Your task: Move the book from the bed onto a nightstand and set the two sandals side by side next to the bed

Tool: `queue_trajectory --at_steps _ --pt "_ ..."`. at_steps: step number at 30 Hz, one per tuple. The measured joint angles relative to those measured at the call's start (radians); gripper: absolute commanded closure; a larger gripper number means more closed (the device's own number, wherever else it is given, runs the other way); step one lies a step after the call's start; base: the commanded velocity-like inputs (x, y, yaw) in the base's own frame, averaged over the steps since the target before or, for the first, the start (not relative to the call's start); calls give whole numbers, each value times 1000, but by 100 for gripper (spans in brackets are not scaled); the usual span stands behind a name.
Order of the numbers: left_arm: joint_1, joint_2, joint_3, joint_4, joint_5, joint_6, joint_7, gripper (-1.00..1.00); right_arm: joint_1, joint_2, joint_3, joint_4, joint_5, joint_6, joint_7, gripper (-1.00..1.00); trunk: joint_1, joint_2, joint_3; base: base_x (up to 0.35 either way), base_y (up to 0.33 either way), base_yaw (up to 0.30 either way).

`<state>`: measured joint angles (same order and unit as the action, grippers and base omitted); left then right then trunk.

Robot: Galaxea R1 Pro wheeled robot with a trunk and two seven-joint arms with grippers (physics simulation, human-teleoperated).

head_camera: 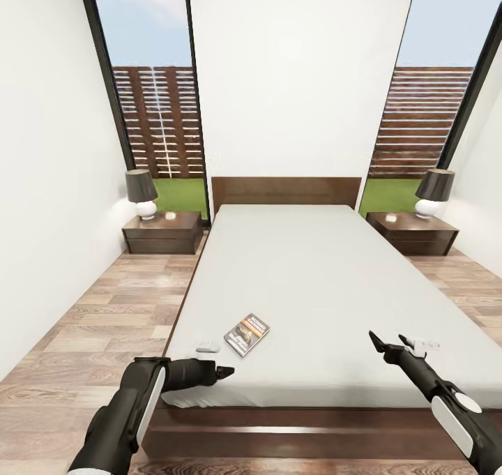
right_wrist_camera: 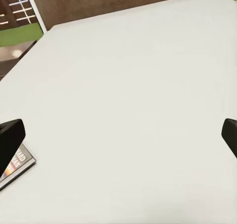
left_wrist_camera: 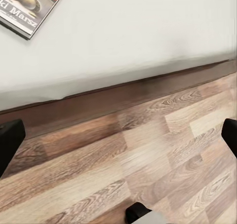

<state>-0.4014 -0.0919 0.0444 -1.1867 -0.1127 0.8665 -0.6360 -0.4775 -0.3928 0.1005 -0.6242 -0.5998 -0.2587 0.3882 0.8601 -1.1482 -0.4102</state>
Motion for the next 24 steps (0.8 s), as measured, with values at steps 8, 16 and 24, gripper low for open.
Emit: queue_trajectory --at_steps 8,16,24 --pt "-160 -8 49 11 43 -1 66 -100 0 -5 -1 -1 0 0 0 -100 0 0 0 0 0 0" --pt "-191 -8 196 133 185 -147 187 -100 0 -10 -1 -91 0 2 1 -100 0 0 0 0 0 0" --pt "-191 -12 200 156 199 -180 193 -100 0 -11 0 -279 -2 170 0 -100 0 0 0 0 0 0"
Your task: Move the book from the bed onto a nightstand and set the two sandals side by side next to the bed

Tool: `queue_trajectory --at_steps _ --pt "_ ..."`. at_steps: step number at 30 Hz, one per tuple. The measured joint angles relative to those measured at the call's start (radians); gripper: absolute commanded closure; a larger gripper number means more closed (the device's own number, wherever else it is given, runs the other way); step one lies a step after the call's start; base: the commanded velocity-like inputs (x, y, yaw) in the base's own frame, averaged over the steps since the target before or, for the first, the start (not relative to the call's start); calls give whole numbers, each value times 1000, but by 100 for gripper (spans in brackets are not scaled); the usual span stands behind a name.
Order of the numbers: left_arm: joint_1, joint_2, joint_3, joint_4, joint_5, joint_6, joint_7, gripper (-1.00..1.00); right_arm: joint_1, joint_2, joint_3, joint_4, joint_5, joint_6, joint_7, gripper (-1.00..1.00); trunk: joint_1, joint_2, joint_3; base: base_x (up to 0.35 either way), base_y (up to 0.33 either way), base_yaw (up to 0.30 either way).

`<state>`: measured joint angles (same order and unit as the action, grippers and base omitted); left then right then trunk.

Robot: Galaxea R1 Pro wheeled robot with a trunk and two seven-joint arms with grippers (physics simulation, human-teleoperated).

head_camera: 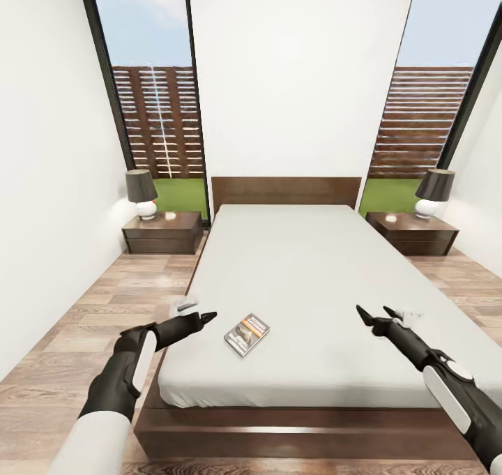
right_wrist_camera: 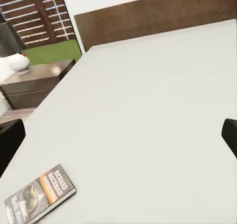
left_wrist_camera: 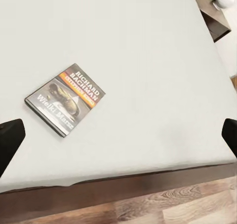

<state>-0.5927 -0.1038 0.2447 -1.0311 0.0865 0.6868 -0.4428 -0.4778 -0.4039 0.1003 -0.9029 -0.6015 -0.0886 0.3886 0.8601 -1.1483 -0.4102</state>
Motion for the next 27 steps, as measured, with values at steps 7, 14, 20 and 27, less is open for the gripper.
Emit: queue_trajectory --at_steps 7,14,20,27 --pt "0 -17 -4 43 7 2 -2 -100 0 0 1 -67 3 84 -2 -100 0 0 0 0 0 0" --pt "0 -46 -24 126 14 -1 0 -100 0 1 -1 -72 4 91 -3 -100 0 0 0 0 0 0" --pt "0 -50 -28 151 15 -3 0 -100 0 2 -3 -73 6 91 -4 -100 0 0 0 0 0 0" --pt "0 -50 -32 153 15 -3 0 -100 0 2 -5 -72 6 91 -4 -100 0 0 0 68 0 0"
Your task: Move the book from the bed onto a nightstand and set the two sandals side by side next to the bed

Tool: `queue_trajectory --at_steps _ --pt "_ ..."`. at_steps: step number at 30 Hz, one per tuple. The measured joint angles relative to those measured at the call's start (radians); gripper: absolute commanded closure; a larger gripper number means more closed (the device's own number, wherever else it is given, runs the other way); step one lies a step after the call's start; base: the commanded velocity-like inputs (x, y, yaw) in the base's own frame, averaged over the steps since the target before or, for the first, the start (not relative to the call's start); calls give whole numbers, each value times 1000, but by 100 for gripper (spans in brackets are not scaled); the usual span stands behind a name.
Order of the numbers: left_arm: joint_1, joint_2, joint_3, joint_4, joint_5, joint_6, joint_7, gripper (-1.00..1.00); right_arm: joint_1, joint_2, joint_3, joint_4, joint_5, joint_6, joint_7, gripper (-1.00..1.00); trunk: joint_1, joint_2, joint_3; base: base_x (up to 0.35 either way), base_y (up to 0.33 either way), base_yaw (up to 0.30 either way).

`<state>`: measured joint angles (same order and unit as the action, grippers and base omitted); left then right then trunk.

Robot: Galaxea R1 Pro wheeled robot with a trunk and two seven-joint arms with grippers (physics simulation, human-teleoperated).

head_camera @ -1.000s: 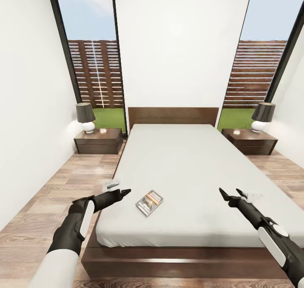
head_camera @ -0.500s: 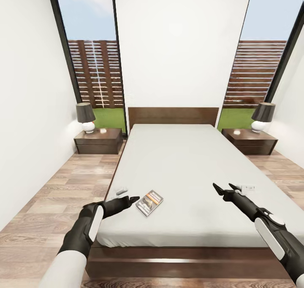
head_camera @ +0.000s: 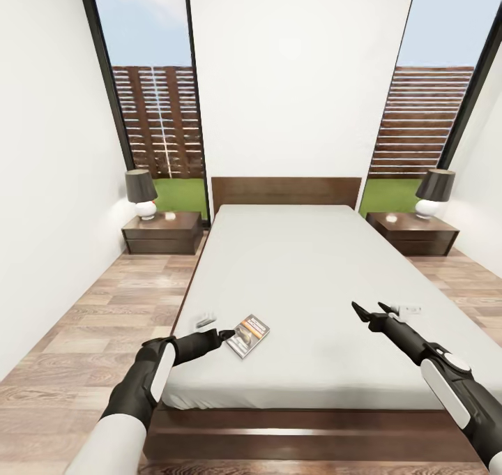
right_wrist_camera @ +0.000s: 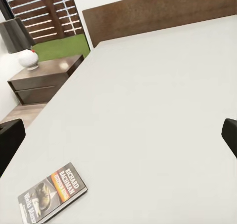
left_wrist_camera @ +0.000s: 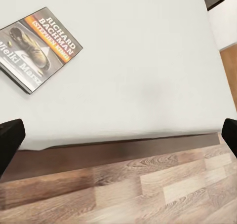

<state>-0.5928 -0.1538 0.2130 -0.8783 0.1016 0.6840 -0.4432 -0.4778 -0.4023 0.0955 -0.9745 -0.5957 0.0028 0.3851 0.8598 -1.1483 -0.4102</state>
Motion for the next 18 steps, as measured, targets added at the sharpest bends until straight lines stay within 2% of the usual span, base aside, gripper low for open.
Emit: queue_trajectory --at_steps 3,11,18 --pt "0 0 -8 0 0 0 0 -100 0 0 0 0 0 0 0 -100 0 0 0 161 0 0" --pt "0 0 -17 0 1 -1 -1 -100 0 0 0 0 0 0 0 -100 0 0 0 37 -2 0" --pt "0 -1 -18 0 2 -1 -1 -100 0 0 1 0 0 0 0 -100 0 0 0 248 -105 0"
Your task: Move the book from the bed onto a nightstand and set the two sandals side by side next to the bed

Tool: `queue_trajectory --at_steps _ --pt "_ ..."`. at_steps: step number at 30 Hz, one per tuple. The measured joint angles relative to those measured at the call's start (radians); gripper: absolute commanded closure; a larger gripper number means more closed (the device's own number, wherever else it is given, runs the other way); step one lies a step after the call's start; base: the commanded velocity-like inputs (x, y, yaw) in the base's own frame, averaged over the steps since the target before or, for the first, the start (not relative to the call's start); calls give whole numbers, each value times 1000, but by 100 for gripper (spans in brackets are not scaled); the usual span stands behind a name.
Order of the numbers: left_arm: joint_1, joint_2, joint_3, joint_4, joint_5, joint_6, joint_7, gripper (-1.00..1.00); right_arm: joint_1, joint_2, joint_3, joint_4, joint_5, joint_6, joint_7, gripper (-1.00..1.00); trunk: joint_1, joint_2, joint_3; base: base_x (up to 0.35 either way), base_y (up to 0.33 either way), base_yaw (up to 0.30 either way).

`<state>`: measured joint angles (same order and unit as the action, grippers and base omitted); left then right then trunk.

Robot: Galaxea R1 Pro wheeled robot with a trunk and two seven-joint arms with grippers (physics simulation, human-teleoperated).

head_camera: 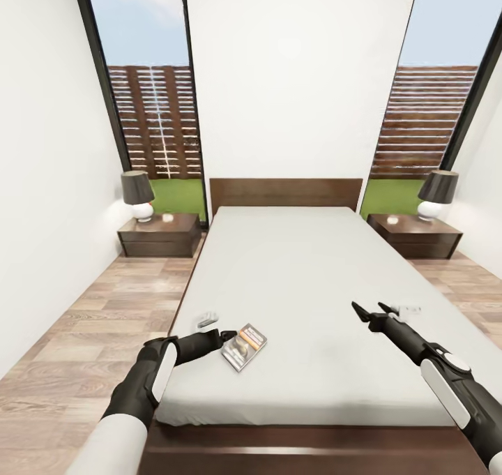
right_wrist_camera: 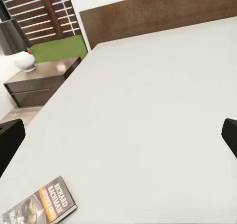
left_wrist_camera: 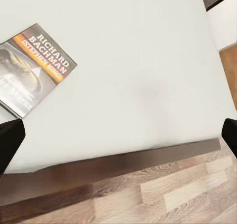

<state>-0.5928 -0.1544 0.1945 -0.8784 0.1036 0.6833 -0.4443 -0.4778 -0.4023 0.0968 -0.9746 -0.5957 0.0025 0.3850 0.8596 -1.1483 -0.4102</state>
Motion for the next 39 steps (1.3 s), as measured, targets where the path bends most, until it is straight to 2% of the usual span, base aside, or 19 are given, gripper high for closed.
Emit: queue_trajectory --at_steps 19,28,39 --pt "0 0 1 1 1 0 -1 -100 0 0 0 0 0 0 0 -100 0 0 0 149 -79 0" --pt "0 1 2 1 1 0 0 -100 0 0 0 0 0 -1 0 -100 0 0 0 23 -11 0" --pt "0 1 2 5 1 0 -1 -100 0 0 0 0 0 -1 0 -100 0 0 0 184 0 0"
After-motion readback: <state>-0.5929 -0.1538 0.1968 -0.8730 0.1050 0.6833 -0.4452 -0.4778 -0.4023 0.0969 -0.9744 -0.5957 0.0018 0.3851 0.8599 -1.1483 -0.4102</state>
